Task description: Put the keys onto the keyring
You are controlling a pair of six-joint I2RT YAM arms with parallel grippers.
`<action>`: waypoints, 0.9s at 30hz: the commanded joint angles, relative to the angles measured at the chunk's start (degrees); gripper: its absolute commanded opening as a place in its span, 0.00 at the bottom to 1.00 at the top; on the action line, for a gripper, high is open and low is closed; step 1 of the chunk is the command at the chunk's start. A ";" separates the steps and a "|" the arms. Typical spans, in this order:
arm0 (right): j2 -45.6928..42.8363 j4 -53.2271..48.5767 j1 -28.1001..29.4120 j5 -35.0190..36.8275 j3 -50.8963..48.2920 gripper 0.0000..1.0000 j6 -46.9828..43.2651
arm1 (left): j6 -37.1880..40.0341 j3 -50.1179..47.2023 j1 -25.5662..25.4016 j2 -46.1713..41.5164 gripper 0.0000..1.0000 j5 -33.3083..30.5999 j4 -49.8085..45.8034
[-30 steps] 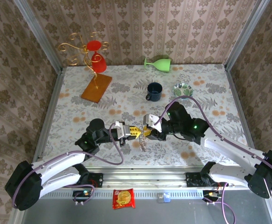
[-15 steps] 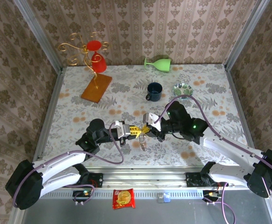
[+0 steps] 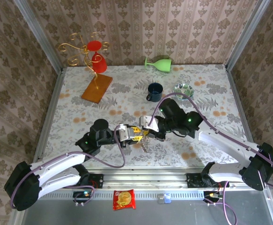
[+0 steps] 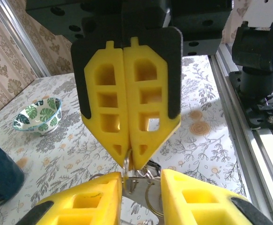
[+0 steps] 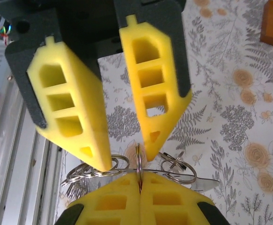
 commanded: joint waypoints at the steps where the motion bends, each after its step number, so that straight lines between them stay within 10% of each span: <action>1: 1.35 -6.51 1.23 2.75 3.55 0.00 -5.24 | 2.11 1.93 -0.22 0.43 0.27 -0.35 -1.54; 17: 1.21 -1.83 2.57 -0.93 3.16 0.00 -2.60 | 2.99 2.65 -0.22 1.30 0.01 0.57 -1.36; 27: -8.80 16.44 -5.08 -11.68 -10.55 0.36 11.52 | -4.70 -2.74 0.04 1.78 0.00 2.11 14.12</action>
